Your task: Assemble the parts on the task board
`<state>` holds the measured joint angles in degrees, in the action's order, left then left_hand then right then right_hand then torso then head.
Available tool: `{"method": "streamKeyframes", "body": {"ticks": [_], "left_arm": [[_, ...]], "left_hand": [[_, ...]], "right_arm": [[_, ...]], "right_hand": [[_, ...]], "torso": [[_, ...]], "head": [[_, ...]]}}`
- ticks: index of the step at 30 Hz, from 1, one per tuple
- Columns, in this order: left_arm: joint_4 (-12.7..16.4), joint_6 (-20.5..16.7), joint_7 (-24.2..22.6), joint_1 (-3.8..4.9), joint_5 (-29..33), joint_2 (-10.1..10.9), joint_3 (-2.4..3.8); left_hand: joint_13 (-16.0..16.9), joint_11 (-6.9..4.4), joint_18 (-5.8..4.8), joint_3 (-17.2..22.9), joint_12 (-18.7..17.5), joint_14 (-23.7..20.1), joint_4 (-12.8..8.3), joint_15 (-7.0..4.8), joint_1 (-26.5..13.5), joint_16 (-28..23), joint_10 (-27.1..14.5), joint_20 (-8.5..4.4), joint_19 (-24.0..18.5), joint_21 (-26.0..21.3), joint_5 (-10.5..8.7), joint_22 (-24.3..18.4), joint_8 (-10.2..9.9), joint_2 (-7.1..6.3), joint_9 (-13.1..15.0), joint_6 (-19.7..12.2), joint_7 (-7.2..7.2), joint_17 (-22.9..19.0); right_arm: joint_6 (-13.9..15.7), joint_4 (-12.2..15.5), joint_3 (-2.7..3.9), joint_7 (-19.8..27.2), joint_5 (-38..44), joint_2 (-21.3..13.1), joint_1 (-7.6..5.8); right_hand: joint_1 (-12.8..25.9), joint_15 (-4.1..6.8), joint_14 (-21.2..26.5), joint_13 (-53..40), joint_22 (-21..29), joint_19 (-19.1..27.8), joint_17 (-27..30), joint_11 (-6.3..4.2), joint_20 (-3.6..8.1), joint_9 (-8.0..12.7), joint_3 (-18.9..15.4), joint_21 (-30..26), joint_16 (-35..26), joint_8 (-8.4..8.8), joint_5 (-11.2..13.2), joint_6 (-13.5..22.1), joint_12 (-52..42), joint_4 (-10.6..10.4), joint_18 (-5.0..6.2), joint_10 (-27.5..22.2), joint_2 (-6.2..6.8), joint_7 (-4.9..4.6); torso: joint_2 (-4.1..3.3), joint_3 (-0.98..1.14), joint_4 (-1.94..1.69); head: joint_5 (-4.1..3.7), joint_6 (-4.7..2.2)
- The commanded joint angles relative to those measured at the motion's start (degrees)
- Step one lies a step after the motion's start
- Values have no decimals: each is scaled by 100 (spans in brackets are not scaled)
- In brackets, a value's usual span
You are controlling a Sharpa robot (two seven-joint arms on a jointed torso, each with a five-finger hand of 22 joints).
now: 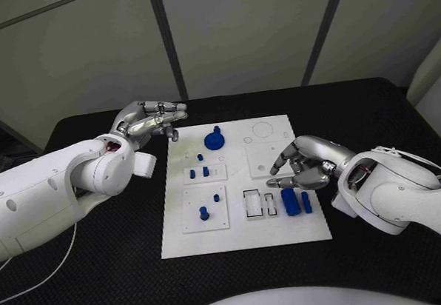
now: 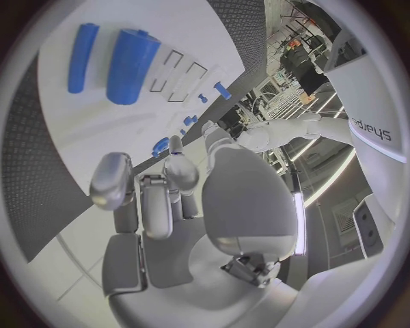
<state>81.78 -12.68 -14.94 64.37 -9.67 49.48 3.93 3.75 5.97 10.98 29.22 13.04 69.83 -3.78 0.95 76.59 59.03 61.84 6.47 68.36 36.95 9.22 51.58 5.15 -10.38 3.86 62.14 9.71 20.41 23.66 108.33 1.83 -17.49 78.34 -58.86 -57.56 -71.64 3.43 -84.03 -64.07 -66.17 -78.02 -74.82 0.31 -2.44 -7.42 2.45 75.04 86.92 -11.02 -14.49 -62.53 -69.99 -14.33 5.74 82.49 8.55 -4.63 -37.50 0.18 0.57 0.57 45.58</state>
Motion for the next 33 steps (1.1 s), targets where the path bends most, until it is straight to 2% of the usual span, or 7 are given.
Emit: {"method": "streamKeyframes", "body": {"ticks": [1,5,9,14,19,26,33], "left_arm": [[4,115,-48,6,8,-7,0],[7,130,-54,2,8,-11,-3],[11,134,-54,0,8,-8,-6],[17,133,-54,-1,8,-2,-7],[23,133,-52,-1,8,4,-7],[28,133,-53,-1,8,11,-7],[35,129,-53,-1,8,22,-7]], "left_hand": [[1,9,-55,-19,31,-41,26,8,-55,-24,-53,3,-29,-35,10,-7,-37,0,-4,1,5,-11],[1,9,-55,-28,34,-42,32,9,-68,-24,-56,4,-29,-38,10,-8,-37,-3,-4,0,4,-13],[2,8,-55,-37,37,-43,36,10,-79,-24,-59,6,-30,-42,11,-11,-38,-7,-4,-2,4,-15],[2,8,-55,-37,37,-43,36,10,-79,-24,-59,6,-30,-42,11,-11,-38,-7,-4,-2,4,-15],[2,8,-55,-37,37,-43,36,10,-79,-24,-59,6,-30,-42,11,-11,-38,-7,-4,-2,4,-15],[2,8,-55,-37,37,-43,36,10,-79,-24,-59,6,-30,-42,11,-11,-38,-7,-4,-2,4,-15],[2,8,-55,-37,37,-43,36,10,-79,-24,-59,6,-30,-42,11,-11,-38,-7,-4,-2,4,-15]], "right_arm": [[-118,125,4,-675,-38,-157,-1],[-21,257,3,-979,329,-289,6],[-141,325,0,-1299,594,-346,20],[-371,352,-8,-1648,910,-338,90],[-477,357,-11,-1827,1163,-314,166],[-647,328,-12,-1913,1311,-229,241],[-770,263,-13,-1920,1343,-117,313]], "right_hand": [[-68,1,-492,-939,-200,-81,-999,-9,-28,-115,-341,135,113,-165,-24,-16,-754,-172,-114,124,-99,-20],[-73,0,-529,-1624,-366,-154,-1184,-4,-39,-226,-668,246,185,-305,-96,36,-1266,-226,-142,350,-122,-16],[10,2,-545,-1791,-452,-189,-1265,-6,-42,-307,-910,303,216,-404,-154,85,-1379,-241,-158,396,-138,-9],[229,1,-549,-1826,-481,-191,-1292,-6,-45,-382,-1128,320,226,-497,-373,134,-1384,-255,-161,390,-108,-3],[283,6,-552,-1827,-501,-197,-1304,-14,-43,-421,-1180,331,230,-555,-447,131,-1374,-254,-164,383,-92,9],[288,9,-549,-1813,-498,-191,-1294,-19,-41,-443,-1193,328,227,-588,-494,125,-1355,-253,-163,372,-92,16],[257,17,-549,-1813,-503,-188,-1295,-29,-36,-478,-1190,329,227,-641,-582,120,-1343,-249,-164,365,-116,28]], "torso": [[19,10,56],[13,19,69],[21,-8,55],[10,0,65],[11,-1,65],[8,-6,43],[2,0,45]], "head": [[-110,-13],[-177,-13],[-254,-1],[-257,-2],[-274,20],[-299,43],[-275,63]]}}
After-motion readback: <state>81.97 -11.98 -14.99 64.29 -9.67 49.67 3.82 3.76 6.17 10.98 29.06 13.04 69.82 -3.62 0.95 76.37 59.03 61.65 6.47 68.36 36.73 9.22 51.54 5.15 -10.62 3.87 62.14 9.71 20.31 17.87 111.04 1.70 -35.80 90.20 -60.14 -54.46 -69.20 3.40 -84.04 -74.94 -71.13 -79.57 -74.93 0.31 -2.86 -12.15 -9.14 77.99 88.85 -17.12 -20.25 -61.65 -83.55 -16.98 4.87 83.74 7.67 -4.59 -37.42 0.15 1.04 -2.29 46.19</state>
